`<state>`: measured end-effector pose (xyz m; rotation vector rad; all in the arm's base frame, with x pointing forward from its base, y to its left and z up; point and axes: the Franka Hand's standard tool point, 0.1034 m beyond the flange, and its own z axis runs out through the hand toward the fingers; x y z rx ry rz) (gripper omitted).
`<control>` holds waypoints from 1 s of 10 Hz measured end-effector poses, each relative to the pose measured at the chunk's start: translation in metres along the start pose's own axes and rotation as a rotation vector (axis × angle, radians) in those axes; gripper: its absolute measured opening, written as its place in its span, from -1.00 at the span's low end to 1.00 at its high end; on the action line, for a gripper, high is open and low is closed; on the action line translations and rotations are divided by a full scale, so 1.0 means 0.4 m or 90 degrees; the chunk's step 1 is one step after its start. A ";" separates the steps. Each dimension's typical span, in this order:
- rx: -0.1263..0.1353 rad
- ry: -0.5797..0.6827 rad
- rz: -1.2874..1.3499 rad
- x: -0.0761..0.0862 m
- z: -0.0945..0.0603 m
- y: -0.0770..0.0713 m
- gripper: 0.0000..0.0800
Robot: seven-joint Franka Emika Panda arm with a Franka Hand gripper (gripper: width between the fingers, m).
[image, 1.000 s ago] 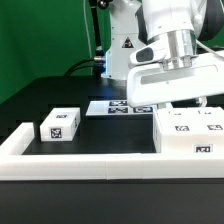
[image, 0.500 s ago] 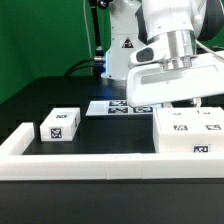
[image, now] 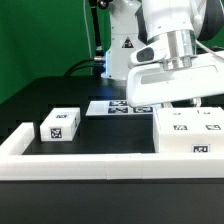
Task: Assemble cabinet
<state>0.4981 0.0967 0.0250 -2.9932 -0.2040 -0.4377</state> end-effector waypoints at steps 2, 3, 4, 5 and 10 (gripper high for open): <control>0.003 -0.059 0.003 0.034 -0.079 0.002 -0.47; 0.006 -0.086 0.016 0.064 -0.116 -0.011 -0.47; 0.007 -0.095 0.020 0.069 -0.124 -0.018 -0.47; 0.008 -0.092 0.014 0.057 -0.109 -0.014 -0.47; 0.014 -0.153 0.006 0.097 -0.182 -0.027 -0.47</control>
Offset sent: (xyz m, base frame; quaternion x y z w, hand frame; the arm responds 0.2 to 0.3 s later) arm 0.0092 0.0028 0.0403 -0.0217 -0.1005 0.0651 0.9926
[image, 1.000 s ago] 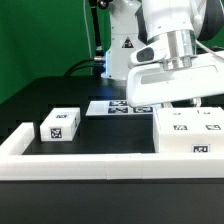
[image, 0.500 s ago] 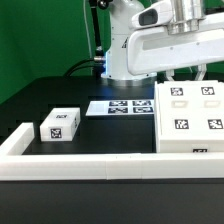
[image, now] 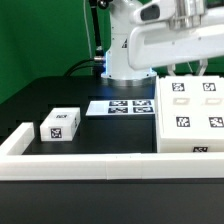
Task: Assemble cabinet
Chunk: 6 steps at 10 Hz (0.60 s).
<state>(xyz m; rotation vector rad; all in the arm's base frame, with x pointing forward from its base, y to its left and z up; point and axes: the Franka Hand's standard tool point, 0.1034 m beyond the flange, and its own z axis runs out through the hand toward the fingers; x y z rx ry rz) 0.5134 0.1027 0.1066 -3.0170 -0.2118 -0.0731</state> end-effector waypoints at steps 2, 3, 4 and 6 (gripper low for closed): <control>-0.001 -0.048 -0.004 0.044 -0.052 -0.008 -0.47; -0.001 -0.037 -0.002 0.055 -0.049 -0.004 -0.47; -0.001 -0.040 -0.001 0.050 -0.045 -0.003 -0.47; 0.002 -0.051 0.004 0.045 -0.046 -0.001 -0.47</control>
Offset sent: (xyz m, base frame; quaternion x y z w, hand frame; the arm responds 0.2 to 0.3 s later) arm 0.0000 0.0000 0.0000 0.0000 0.0000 0.0000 1.0000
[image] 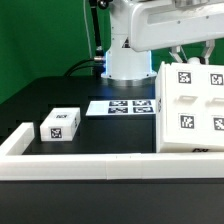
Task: Assemble cabinet
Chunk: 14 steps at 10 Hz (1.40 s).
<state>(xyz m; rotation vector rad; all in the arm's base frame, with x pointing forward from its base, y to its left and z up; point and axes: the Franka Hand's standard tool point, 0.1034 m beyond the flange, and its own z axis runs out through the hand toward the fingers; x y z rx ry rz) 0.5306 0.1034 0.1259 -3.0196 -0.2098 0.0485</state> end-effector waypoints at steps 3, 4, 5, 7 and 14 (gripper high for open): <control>0.027 -0.073 0.018 0.007 -0.056 0.015 -0.47; 0.038 -0.081 0.031 0.009 -0.056 0.022 -0.47; 0.043 -0.083 0.037 0.019 -0.052 0.026 -0.47; 0.047 -0.079 0.046 0.050 -0.043 0.021 -0.47; 0.059 -0.073 0.069 0.173 -0.059 0.017 -0.48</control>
Offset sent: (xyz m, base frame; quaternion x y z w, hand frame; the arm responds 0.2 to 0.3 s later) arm 0.0101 0.0017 0.0111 0.0850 -0.0478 0.0462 0.9942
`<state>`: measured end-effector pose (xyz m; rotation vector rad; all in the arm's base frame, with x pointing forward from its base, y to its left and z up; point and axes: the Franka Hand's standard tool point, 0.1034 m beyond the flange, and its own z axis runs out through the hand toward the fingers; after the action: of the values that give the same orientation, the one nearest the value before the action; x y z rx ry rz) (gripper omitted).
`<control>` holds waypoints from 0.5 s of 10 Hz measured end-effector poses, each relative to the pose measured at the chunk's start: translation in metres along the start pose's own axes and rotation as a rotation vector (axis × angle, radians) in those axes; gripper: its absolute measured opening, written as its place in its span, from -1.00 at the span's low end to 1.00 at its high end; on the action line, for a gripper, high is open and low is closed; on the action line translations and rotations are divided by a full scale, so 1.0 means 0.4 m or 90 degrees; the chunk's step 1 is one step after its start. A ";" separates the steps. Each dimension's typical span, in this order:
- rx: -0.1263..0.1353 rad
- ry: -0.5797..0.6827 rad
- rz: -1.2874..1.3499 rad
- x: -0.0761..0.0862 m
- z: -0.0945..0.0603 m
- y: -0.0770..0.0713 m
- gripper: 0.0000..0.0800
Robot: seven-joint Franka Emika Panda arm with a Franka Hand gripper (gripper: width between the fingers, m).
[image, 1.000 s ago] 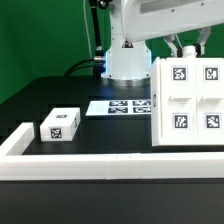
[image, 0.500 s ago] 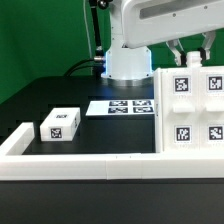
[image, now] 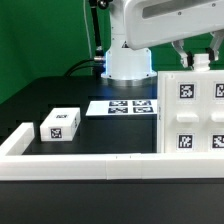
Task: Assemble cabinet
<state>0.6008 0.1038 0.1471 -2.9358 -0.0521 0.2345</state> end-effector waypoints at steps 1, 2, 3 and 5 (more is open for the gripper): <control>0.000 -0.001 0.001 -0.002 0.001 0.004 -0.48; 0.000 -0.001 0.002 -0.002 0.002 0.004 -0.48; 0.000 -0.002 0.002 -0.002 0.003 0.003 -0.29; 0.000 -0.002 0.002 -0.003 0.004 0.003 0.23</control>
Offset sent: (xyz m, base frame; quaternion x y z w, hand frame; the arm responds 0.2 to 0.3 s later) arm 0.0000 0.0000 0.0000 0.0000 0.0000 0.0000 1.0000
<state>0.5995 0.1029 0.1456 -2.9351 -0.0490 0.2394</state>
